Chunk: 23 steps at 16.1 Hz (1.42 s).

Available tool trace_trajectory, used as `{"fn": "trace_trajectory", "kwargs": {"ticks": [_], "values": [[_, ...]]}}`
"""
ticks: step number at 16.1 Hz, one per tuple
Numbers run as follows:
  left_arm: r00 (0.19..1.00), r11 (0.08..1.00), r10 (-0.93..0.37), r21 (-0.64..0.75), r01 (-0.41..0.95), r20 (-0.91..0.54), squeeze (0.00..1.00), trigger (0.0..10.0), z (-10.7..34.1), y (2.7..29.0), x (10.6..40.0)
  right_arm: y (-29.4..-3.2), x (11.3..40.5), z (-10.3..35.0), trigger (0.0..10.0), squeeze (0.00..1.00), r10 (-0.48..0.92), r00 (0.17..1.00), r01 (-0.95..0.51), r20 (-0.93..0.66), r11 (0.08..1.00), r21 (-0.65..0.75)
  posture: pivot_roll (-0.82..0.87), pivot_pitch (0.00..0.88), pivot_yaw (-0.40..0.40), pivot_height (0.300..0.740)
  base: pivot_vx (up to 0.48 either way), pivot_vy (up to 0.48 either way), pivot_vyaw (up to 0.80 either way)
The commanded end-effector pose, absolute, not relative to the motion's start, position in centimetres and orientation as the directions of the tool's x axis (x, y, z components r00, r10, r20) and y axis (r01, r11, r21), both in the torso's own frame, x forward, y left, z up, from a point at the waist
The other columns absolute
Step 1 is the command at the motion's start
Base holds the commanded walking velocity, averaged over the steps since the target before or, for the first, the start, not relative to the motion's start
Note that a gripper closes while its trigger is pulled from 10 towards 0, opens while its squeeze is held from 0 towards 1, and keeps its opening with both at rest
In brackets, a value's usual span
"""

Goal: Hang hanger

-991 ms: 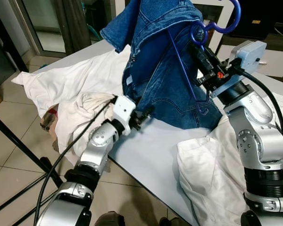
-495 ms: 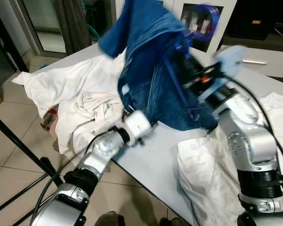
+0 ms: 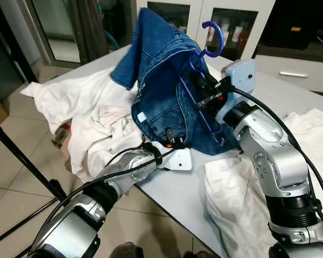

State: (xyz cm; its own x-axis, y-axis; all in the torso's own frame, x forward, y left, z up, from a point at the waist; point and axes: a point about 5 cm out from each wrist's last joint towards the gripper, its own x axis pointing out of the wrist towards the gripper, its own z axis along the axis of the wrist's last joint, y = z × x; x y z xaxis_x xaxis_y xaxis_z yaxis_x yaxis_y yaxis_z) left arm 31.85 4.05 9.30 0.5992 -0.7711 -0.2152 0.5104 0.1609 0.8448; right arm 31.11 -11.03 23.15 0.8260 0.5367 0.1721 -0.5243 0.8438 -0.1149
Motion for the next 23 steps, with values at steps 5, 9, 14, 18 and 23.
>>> {"fn": "trace_trajectory", "kwargs": {"ticks": [5, 9, 14, 18, 23], "values": [[0.577, 0.137, -0.779, 0.831, 0.539, -0.246, 0.0, 0.0, 8.2, 3.0, 31.3, -11.3, 31.7, 25.0, 0.0, 0.0, 0.506, 0.836, -0.486, 0.212, 0.863, -0.142, 0.02, 0.016, -0.005, 0.74, 0.0, 0.0, 0.0], [0.697, 0.58, -0.717, 0.575, 0.577, 0.023, 0.0, 0.0, 11.4, 3.1, 32.7, -11.1, 31.4, 25.7, 0.0, 0.0, 0.525, 0.82, -0.505, 0.229, 0.851, -0.144, 0.02, 0.015, -0.009, 0.74, 0.0, 0.0, 0.0], [0.653, 0.544, -0.754, 0.631, 0.553, 0.077, 0.0, 0.0, 12.3, 2.0, 32.4, -10.0, 31.0, 26.0, 0.0, 0.0, 0.557, 0.796, -0.546, 0.235, 0.83, -0.116, 0.03, 0.016, -0.011, 0.74, 0.0, 0.0, 0.0], [0.542, 0.357, -0.84, 0.751, 0.555, 0.0, 0.0, 10.0, 11.2, 1.4, 30.9, -11.2, 31.4, 26.1, 0.0, 0.0, 0.519, 0.82, -0.507, 0.241, 0.854, -0.115, 0.02, 0.016, -0.011, 0.74, 0.0, 0.0, 0.0], [0.608, 0.483, -0.79, 0.687, 0.544, 0.074, 1.0, 10.0, 11.8, 2.4, 31.6, -12.2, 31.7, 26.8, 0.0, 0.0, 0.495, 0.827, -0.479, 0.266, 0.869, -0.125, 0.03, 0.015, -0.011, 0.74, 0.0, 0.0, 0.0]]}}
